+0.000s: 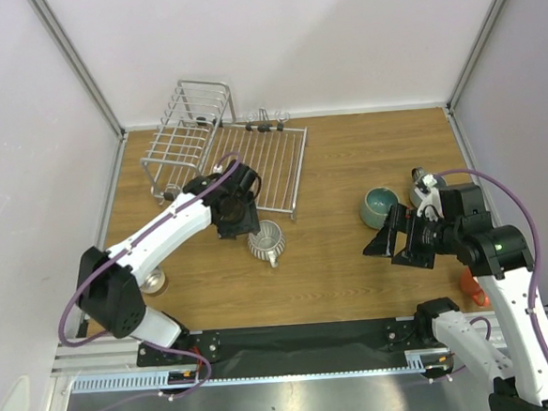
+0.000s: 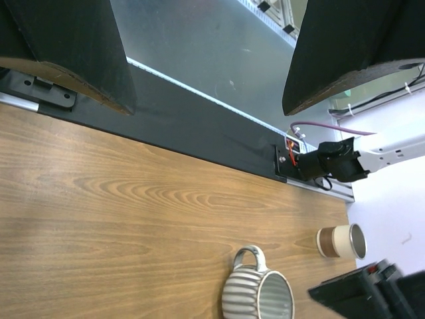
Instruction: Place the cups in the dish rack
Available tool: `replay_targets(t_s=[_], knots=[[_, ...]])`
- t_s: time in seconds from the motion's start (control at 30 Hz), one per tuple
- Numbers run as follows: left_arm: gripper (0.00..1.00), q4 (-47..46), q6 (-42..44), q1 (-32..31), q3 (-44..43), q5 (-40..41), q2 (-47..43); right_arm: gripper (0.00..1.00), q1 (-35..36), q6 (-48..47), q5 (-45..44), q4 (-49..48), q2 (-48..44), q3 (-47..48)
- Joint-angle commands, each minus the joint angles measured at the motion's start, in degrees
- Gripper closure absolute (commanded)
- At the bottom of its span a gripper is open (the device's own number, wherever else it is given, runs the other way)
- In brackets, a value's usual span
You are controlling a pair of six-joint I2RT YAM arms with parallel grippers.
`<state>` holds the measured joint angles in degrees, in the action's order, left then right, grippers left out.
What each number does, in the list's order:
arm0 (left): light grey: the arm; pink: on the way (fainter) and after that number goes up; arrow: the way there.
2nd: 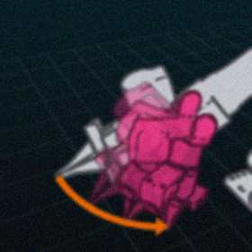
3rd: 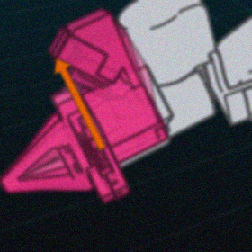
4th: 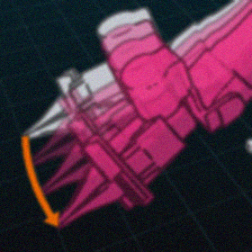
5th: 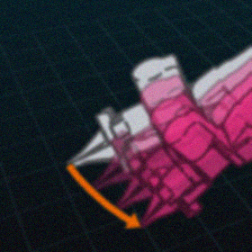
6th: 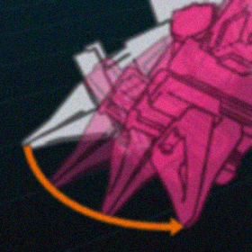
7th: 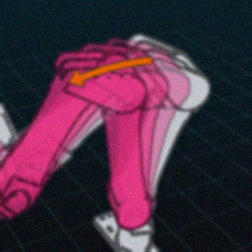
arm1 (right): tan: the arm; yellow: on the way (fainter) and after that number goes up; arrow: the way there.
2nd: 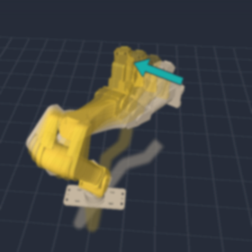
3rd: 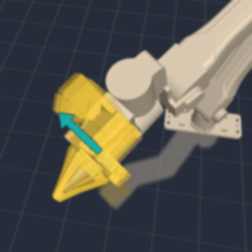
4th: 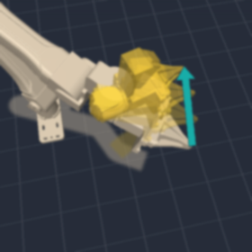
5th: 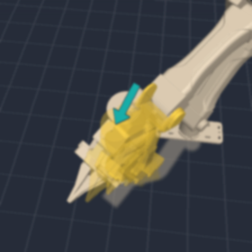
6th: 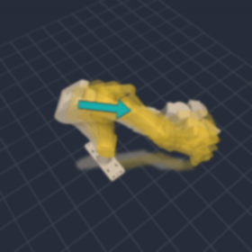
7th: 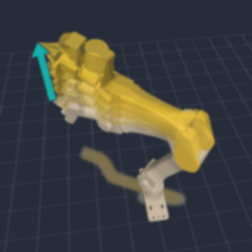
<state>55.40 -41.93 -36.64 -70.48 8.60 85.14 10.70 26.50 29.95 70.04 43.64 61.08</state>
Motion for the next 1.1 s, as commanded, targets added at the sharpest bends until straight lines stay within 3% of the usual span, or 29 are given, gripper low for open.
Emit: replay_targets(t_s=[0.0, 0.57, 0.93, 1.03, 1.07], knots=[[0.41, -3.1, 2.6, -0.5, -3.5, -1.0, 2.4, 0.00, 0.2, 0.7, 0.5, 0.0, -1.2, 0.4], [0.53, -5.5, 4.1, -0.5, -3.6, -1.6, 12.4, 0.00, 0.2, 1.3, -0.5, 1.1, -2.9, 1.0], [0.73, -7.3, 5.0, -0.4, -2.9, -3.3, 13.9, 0.00, 0.2, 0.7, -0.3, 0.4, -1.9, 0.7], [0.85, -7.8, 5.2, -0.5, -2.6, -4.4, 13.4, 0.00, 0.2, 0.6, -0.2, 0.2, -1.9, 0.5], [0.93, -7.5, 5.2, -0.4, -2.6, -4.6, 12.9, 0.01, 0.2, 0.6, -0.2, 0.3, -1.9, 0.6]])
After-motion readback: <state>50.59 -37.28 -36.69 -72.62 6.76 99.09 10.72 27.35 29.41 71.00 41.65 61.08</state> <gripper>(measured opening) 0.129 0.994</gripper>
